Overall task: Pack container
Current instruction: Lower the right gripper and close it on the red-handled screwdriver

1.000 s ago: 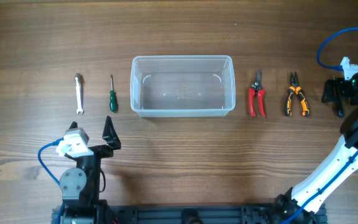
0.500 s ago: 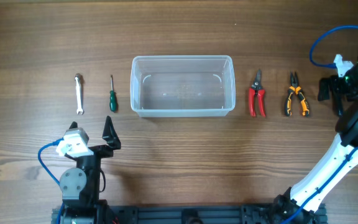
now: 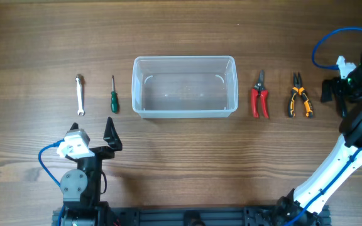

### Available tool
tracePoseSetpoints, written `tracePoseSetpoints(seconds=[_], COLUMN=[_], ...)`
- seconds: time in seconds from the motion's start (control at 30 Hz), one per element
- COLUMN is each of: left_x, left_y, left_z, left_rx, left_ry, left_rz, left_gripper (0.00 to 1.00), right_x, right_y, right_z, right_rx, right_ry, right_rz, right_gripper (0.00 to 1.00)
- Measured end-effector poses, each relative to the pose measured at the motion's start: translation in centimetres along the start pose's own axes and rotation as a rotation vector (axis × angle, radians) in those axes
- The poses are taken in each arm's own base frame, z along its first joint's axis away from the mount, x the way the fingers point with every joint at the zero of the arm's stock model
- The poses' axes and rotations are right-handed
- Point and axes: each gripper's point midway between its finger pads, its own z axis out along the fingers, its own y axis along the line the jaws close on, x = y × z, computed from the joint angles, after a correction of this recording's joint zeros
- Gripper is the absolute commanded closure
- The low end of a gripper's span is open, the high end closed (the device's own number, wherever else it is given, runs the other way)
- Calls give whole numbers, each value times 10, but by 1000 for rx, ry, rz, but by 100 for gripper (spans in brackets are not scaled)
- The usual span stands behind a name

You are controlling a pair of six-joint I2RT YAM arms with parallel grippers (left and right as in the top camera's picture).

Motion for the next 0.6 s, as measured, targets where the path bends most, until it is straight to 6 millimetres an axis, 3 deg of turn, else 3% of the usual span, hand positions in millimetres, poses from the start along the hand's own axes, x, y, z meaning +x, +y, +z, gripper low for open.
tracePoseSetpoints(seconds=[0.4, 0.6], left_x=[0, 0], left_y=[0, 0], left_z=[0, 0], left_rx=[0, 0], left_ry=[0, 0], left_rz=[0, 0], left_gripper=[0, 0], right_x=[0, 1], right_y=[-4, -10], right_z=[1, 1], right_rx=[-5, -7], right_ry=[-15, -24], right_rz=[10, 23], right_gripper=[1, 25])
